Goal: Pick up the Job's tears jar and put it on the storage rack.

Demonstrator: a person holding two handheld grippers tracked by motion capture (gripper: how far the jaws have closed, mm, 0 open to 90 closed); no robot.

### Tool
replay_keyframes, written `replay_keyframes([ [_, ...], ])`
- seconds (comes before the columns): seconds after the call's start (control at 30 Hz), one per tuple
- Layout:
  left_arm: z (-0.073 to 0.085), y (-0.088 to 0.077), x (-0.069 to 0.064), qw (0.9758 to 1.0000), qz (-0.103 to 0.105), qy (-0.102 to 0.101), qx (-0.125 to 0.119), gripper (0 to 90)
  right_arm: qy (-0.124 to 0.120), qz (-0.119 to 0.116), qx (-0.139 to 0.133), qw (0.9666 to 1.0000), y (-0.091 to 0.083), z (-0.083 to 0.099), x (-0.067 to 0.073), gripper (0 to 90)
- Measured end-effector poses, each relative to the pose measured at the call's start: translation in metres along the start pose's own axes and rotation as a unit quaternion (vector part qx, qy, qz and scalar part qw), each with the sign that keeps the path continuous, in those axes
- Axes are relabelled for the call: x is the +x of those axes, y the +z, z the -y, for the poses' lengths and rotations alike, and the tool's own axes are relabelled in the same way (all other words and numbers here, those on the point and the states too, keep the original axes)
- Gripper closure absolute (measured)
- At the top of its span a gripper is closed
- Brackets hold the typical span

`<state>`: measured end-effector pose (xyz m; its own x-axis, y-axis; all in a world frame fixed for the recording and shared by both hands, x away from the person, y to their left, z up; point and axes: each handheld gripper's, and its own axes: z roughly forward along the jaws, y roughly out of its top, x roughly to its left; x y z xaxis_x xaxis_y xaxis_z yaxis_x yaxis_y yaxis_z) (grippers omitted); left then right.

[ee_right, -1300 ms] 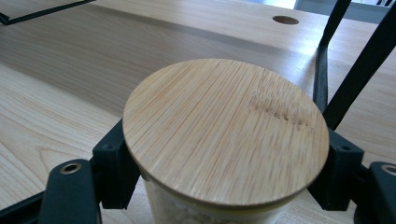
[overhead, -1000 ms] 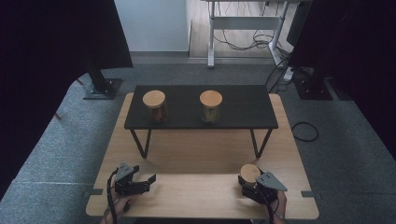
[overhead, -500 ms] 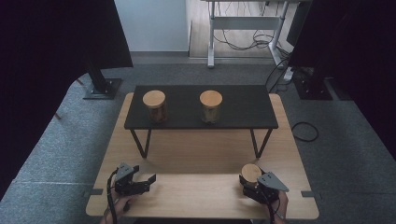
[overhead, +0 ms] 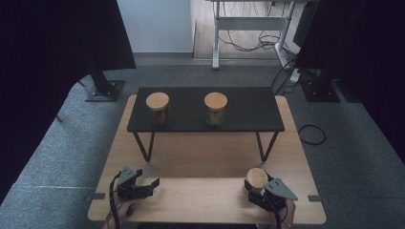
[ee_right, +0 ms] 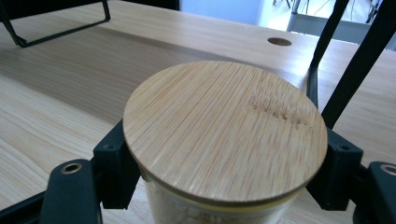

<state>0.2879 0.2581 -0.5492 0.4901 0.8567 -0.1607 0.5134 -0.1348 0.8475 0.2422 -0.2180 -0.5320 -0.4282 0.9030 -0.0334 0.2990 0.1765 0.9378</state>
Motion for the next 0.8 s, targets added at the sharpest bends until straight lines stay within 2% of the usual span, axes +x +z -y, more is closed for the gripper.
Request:
replay_keyframes([
  [0.27,0.000,0.000,0.000,1.0000,0.001,0.000,0.000,9.2,0.007,-0.008,-0.018,0.9998,-0.010,-0.004,0.002,24.7],
  [0.8,0.000,0.000,0.000,1.0000,0.000,0.001,0.001,9.1,-0.001,-0.012,-0.038,0.9992,-0.021,-0.014,0.007,24.7],
])
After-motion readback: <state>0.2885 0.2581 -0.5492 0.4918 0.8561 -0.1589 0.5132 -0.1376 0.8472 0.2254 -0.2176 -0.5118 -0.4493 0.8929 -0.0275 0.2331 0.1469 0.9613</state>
